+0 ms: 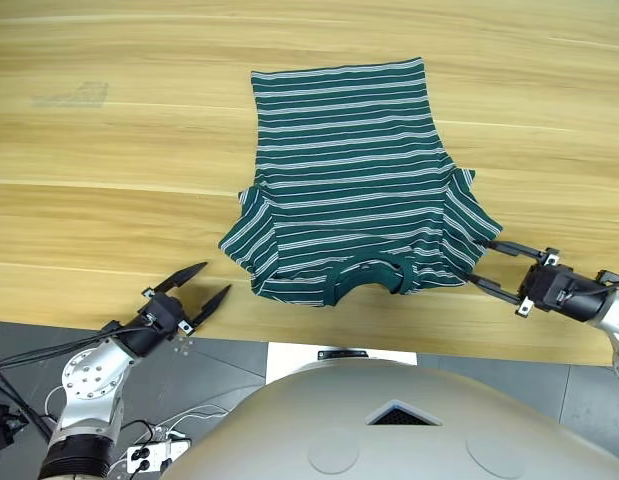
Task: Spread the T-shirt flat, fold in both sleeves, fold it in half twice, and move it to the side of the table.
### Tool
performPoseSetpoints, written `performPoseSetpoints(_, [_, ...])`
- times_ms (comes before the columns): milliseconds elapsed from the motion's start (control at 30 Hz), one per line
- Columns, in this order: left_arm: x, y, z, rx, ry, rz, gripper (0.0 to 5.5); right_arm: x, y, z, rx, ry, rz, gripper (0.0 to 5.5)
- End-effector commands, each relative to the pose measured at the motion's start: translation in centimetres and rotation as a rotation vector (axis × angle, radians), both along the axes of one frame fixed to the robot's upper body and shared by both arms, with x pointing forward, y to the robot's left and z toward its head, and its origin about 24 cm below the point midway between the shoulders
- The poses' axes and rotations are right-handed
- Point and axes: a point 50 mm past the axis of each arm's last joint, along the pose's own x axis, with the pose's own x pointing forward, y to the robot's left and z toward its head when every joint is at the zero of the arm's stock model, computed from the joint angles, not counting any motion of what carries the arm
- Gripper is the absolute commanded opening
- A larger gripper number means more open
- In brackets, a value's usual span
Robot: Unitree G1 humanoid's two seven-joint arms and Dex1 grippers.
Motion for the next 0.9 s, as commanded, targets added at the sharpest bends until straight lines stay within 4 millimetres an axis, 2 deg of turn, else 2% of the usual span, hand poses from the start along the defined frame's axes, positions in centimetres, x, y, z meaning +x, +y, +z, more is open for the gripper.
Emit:
performPoseSetpoints(33, [3.7, -3.8, 2.4, -0.300, -0.163, 0.096, 3.13, 2.4, 1.8, -3.3, -0.050, 0.020, -0.078, 2.34])
performPoseSetpoints(100, [4.7, -5.6, 2.5, -0.329, -0.138, 0.104, 3.13, 2.7, 2.3, -4.8, -0.101, 0.044, -0.088, 2.34])
performPoseSetpoints(167, [5.3, -7.4, 2.2, -0.304, -0.082, 0.096, 3.13, 2.6, 2.5, -5.4, -0.122, 0.049, -0.090, 2.34])
performPoseSetpoints(300, [6.4, -10.8, 1.5, -0.207, 0.024, 0.025, 3.13, 3.0, 2.5, -5.1, -0.129, 0.031, -0.102, 2.34])
performPoseSetpoints(433, [6.6, -12.1, -0.8, -0.040, 0.169, -0.004, 3.13, 3.5, 2.7, -4.5, -0.136, 0.002, -0.110, 2.34])
performPoseSetpoints(500, [6.7, -12.0, -1.6, 0.039, 0.213, -0.001, 3.13, 3.3, 3.2, -4.1, -0.126, -0.006, -0.088, 2.34])
performPoseSetpoints(600, [7.7, -10.5, -2.4, 0.131, 0.238, 0.032, 3.13, 2.8, 4.0, -3.7, -0.115, -0.013, -0.051, 2.34])
performPoseSetpoints(833, [11.2, -6.4, -2.6, 0.245, 0.196, 0.133, 3.13, 2.3, 3.9, -2.7, -0.145, -0.034, -0.014, 2.34])
performPoseSetpoints(900, [11.1, -6.1, -2.4, 0.228, 0.191, 0.125, 3.13, 2.6, 3.8, -2.4, -0.151, -0.048, -0.013, 2.34])
